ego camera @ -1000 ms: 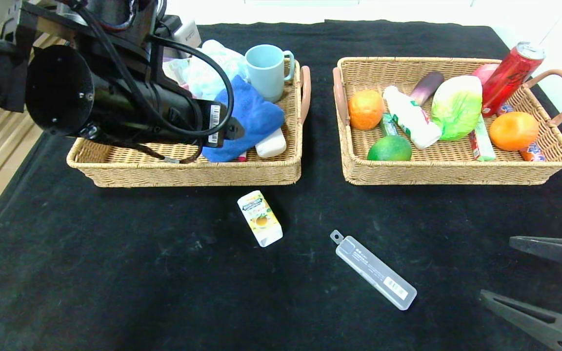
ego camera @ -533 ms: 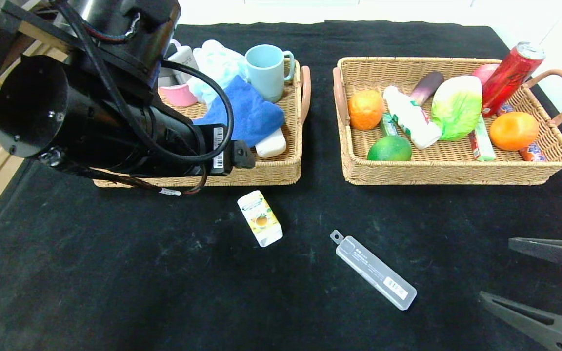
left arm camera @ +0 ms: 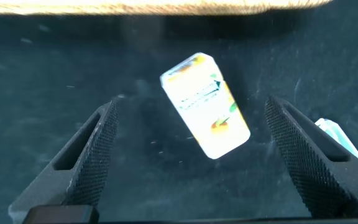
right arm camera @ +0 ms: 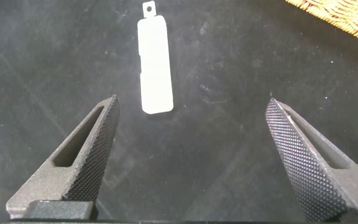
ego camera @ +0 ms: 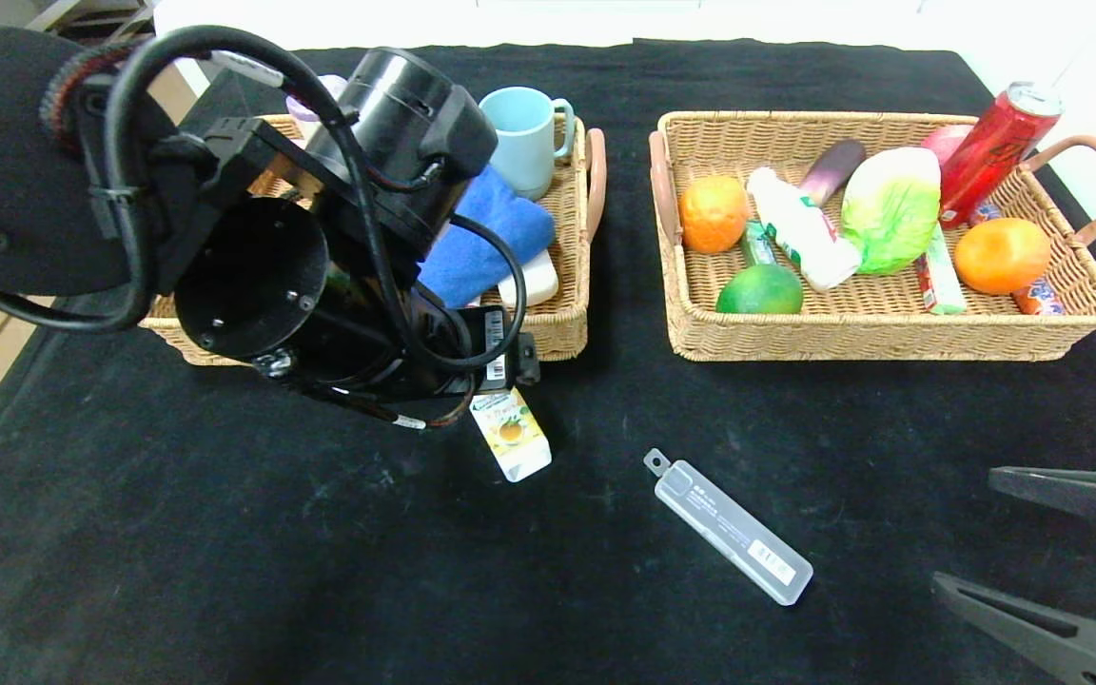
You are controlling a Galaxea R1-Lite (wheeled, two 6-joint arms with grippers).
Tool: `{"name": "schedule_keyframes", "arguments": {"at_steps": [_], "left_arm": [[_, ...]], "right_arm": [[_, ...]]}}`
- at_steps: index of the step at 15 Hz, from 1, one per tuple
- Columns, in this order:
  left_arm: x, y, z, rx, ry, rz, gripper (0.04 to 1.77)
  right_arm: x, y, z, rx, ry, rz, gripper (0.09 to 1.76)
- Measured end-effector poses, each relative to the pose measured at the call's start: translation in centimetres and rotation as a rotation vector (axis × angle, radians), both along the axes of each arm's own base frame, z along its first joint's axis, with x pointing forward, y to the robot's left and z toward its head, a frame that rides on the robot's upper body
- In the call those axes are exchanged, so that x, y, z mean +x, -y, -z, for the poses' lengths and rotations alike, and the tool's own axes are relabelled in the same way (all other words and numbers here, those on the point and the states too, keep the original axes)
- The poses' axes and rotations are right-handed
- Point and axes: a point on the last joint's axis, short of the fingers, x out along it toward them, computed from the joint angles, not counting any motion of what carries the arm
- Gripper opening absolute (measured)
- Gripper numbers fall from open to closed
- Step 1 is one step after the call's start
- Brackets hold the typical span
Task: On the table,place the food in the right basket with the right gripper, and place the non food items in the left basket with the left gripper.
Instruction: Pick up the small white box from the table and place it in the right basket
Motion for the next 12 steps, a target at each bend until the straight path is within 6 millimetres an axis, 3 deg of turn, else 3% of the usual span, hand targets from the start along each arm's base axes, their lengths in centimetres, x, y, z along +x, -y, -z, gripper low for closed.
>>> {"name": "schedule_keyframes", "arguments": {"at_steps": [12], "left_arm": [[1.5,2.2,2.9,0.016,-0.080,-0.044,1.71]], "right_arm": [[0.2,-0.1,0.2,-0.006,-0.012,-0.003,1.71]]}}
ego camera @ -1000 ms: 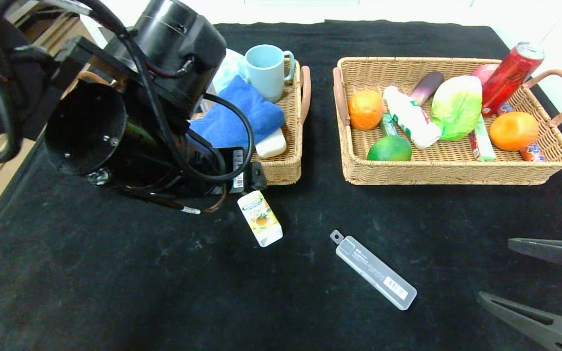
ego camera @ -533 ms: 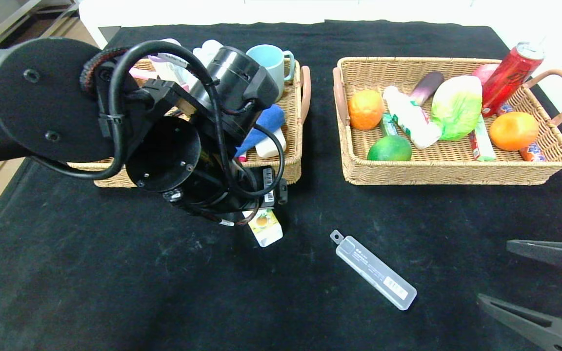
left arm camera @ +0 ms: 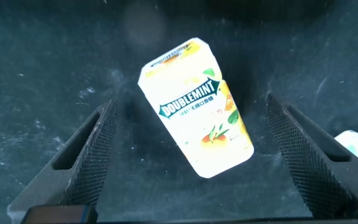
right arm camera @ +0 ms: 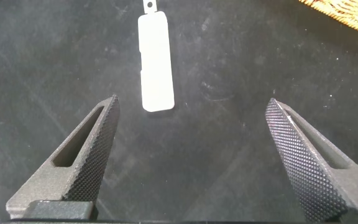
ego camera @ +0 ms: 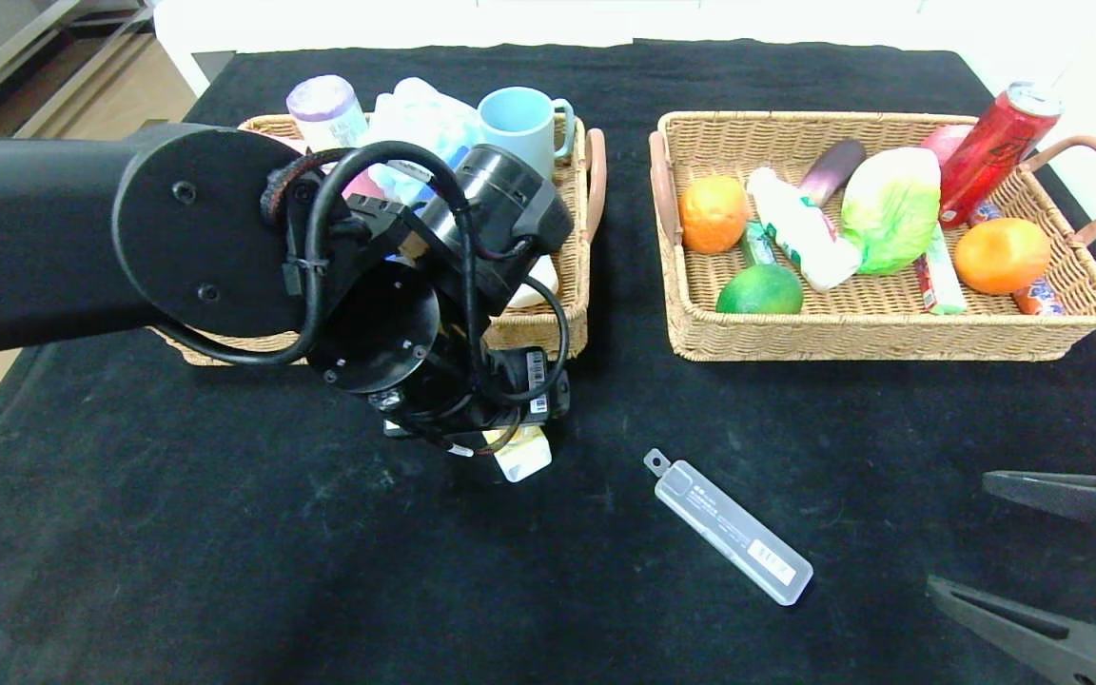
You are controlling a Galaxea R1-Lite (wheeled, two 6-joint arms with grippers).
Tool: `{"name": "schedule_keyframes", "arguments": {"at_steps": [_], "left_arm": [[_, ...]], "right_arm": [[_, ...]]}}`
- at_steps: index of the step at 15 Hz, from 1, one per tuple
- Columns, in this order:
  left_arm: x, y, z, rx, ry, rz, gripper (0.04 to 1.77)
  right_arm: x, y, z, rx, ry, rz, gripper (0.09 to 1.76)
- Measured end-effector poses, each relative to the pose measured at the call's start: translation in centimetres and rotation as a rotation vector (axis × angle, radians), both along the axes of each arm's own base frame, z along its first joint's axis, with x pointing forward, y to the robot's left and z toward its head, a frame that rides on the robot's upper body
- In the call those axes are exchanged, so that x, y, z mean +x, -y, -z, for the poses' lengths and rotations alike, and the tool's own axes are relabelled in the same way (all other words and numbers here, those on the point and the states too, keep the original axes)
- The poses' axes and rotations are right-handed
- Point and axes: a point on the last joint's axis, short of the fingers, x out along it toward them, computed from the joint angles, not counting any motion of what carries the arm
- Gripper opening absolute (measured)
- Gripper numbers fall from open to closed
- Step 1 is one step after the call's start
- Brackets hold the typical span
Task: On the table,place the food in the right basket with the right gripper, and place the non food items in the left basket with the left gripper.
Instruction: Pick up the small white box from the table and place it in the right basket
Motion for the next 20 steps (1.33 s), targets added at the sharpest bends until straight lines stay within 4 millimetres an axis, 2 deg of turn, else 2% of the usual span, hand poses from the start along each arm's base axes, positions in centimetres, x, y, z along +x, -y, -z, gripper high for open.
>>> {"name": "schedule_keyframes", "arguments": {"at_steps": [8,12,15,20], "left_arm": [[0.2,0.4,0.8,0.015,-0.018,0.004,1.72],[0.4,0.5,1.1,0.021,-0.023,0.002,1.11],[0.5,0.5,1.3,0.025,-0.028,0.001,0.81],[0.5,0.5,1.3,0.027,-0.029,0.001,0.79]], "right_arm": [[0.1,0.0,0.1,-0.002,-0.006,0.000,1.71],[0.2,0.0,0.1,-0.002,-0.006,0.002,1.71],[0.2,0.0,0.1,-0.002,-0.005,0.003,1.71],[0.2,0.0,0.1,-0.004,-0.006,0.005,1.71]]}}
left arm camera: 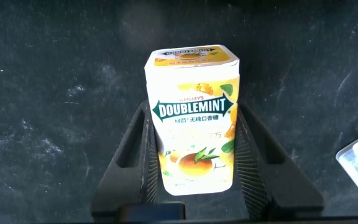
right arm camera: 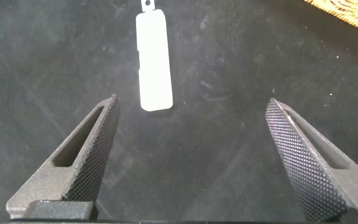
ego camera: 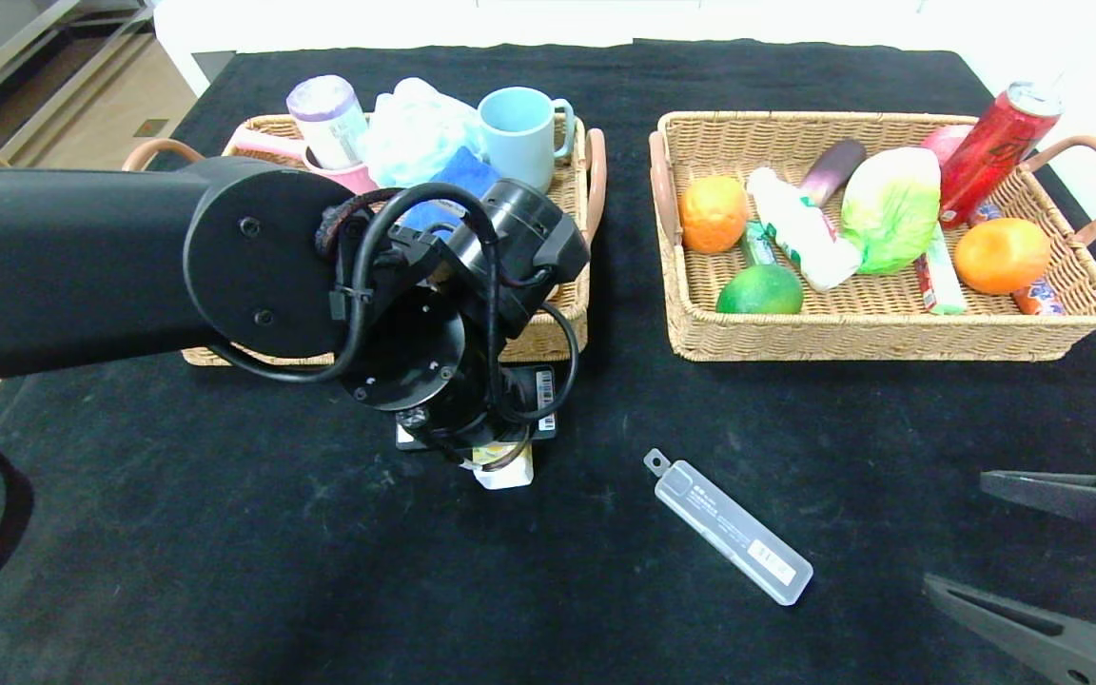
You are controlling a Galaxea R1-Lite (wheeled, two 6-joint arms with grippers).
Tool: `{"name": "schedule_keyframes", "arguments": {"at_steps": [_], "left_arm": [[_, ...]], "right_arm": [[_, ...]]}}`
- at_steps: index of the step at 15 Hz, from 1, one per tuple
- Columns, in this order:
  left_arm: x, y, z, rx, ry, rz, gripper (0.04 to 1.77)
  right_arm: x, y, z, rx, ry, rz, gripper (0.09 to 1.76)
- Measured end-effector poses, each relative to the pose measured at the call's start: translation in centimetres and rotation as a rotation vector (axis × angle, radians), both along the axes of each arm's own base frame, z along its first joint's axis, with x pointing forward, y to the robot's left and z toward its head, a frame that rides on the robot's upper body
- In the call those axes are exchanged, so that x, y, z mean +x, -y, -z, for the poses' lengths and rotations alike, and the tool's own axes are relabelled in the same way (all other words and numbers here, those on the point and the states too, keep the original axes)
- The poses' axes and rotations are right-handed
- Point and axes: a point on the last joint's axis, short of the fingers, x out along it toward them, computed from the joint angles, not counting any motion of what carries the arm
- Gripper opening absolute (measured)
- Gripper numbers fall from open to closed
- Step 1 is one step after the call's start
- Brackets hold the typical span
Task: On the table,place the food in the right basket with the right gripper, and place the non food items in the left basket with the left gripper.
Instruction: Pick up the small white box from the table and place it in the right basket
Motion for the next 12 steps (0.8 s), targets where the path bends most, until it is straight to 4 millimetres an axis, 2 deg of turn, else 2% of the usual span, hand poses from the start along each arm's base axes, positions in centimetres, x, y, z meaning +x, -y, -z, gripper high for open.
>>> {"name": "schedule_keyframes", "arguments": {"at_steps": [7,12], "left_arm": [[-0.5,-0.4,-0.1,0.016,-0.001,0.008,0.79],[-3.4,-1.1,-3.2,0.042,0.087,0.127,0.79]], "right_arm": [[0.0,0.0,0.0,0.000,-0.002,0.003,1.71],[-0.1,0.1,-0.5,0.016,0.009,0.008,1.71]]}}
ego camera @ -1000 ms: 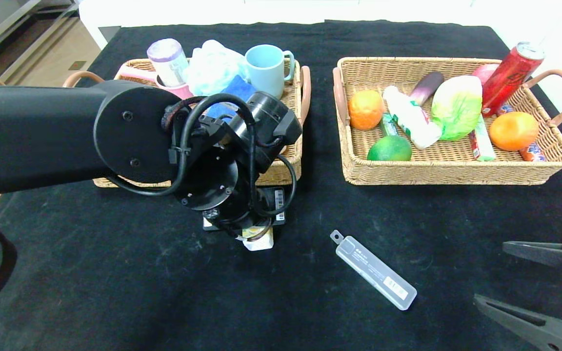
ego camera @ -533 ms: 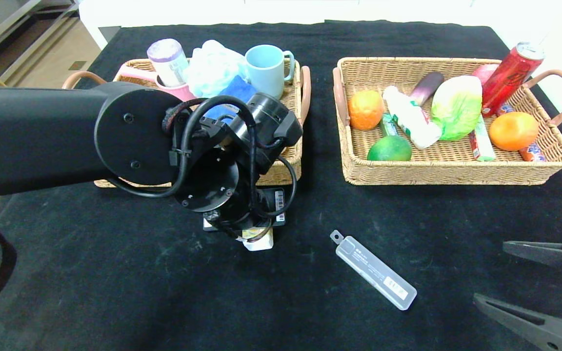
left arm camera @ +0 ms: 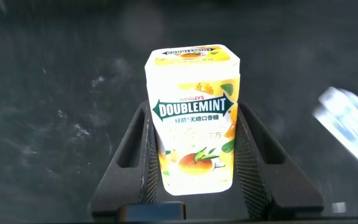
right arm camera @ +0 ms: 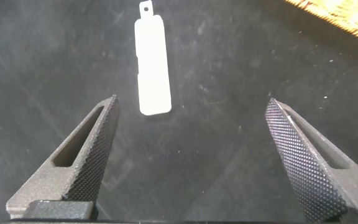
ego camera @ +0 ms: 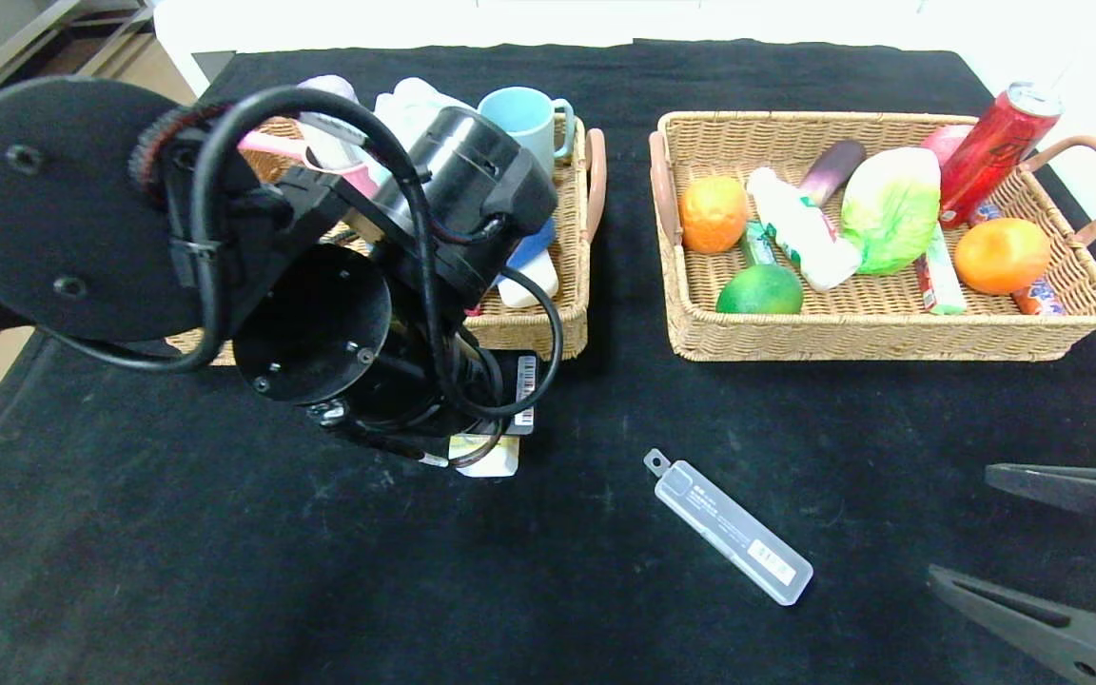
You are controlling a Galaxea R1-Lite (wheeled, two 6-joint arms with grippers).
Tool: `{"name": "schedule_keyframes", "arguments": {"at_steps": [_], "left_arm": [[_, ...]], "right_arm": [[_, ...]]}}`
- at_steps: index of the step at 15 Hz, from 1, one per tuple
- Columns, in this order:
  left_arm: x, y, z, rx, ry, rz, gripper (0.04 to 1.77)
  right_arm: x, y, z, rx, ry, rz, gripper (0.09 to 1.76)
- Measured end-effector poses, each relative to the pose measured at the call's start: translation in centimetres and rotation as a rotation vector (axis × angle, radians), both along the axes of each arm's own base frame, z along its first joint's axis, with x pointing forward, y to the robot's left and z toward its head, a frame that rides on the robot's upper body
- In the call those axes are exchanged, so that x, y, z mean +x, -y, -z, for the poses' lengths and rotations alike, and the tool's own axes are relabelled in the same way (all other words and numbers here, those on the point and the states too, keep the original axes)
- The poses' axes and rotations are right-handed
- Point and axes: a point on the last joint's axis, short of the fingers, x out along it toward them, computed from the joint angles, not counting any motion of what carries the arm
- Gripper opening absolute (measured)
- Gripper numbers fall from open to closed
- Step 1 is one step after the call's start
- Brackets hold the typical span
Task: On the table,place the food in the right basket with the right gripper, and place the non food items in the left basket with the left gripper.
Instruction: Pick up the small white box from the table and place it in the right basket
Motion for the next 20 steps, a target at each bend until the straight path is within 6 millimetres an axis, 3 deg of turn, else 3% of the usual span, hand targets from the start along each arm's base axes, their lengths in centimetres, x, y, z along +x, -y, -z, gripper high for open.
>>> {"name": "schedule_keyframes", "arguments": {"at_steps": [3,9,14,17,20], "left_arm": [[-1.7,0.3,-1.9,0.021,0.087,0.100,0.78],[-2.3,2.6,-5.3,-0.059,0.385,0.267,0.78],[-1.1,6.0,-5.3,-0.033,0.591,0.343,0.78],[-0.3,7.3,-4.4,0.002,0.625,0.371,0.78],[-0.2,8.2,-5.0,-0.003,0.693,0.390,0.78]], "right_arm": [[-0.1,0.1,-0.4,0.017,0.006,0.008,1.71],[-0.5,0.4,-1.2,0.025,0.034,0.026,1.71],[-0.8,0.6,-2.2,0.076,0.051,0.049,1.71],[-1.6,0.9,-3.2,0.118,0.084,0.056,1.71],[-2.6,1.3,-4.0,0.150,0.124,0.056,1.71]]}}
